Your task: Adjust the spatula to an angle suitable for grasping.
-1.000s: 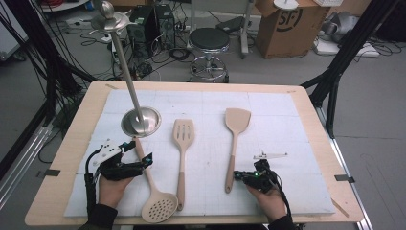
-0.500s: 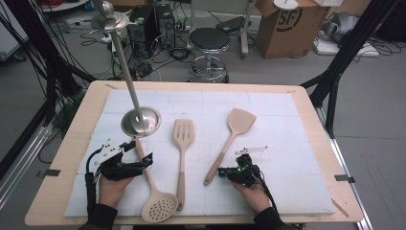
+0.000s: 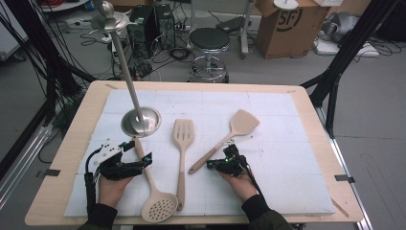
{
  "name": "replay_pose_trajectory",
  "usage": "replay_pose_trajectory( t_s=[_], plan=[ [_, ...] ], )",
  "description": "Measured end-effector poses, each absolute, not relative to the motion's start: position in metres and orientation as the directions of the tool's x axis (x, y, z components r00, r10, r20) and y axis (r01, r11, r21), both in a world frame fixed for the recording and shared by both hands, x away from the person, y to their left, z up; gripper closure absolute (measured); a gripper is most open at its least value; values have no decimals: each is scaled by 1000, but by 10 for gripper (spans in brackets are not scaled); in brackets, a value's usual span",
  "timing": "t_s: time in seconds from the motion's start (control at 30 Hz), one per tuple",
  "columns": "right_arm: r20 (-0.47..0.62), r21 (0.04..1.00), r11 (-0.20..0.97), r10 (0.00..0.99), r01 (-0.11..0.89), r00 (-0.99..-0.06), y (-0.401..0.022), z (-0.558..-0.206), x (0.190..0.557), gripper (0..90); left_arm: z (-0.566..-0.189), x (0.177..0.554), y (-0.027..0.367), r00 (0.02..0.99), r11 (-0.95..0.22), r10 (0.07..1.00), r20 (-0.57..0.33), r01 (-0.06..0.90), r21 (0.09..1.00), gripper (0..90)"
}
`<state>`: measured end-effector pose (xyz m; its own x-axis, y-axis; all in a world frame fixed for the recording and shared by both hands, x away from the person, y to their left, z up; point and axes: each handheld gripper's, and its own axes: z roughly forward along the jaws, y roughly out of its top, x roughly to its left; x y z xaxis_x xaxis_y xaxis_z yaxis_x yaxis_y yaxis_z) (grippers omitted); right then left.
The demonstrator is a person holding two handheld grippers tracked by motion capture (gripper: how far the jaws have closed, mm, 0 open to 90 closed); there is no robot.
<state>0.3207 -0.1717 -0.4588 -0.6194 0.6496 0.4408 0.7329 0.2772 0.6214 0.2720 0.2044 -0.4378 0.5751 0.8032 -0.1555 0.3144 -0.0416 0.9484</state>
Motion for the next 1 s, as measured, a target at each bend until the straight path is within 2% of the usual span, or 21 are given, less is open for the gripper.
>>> replay_pose_trajectory(
  t_s=[0.2,0.33,0.4,0.47,0.67,0.87,1.0],
  plan=[
    [439,627,284,640,725,-630,-170,-458,327,896,-438,272,204,575,-42,803,-154,313,949,160],
    [463,647,229,640,728,-613,-179,-457,334,896,-437,272,205,572,-36,805,-158,312,949,160],
    [467,665,172,664,727,-584,-193,-447,348,896,-438,272,205,577,-38,802,-158,313,949,160],
    [415,682,191,694,706,-589,-196,-437,356,896,-438,272,205,577,-41,801,-157,314,948,160],
    [427,690,151,704,708,-567,-201,-418,390,896,-438,272,205,576,-35,801,-162,315,948,160],
    [471,640,123,717,758,-514,-209,-433,418,896,-439,273,205,578,-37,800,-161,316,948,160],
    [454,617,152,733,773,-506,-203,-447,427,896,-439,274,205,577,-33,800,-164,315,949,163]
  ],
)
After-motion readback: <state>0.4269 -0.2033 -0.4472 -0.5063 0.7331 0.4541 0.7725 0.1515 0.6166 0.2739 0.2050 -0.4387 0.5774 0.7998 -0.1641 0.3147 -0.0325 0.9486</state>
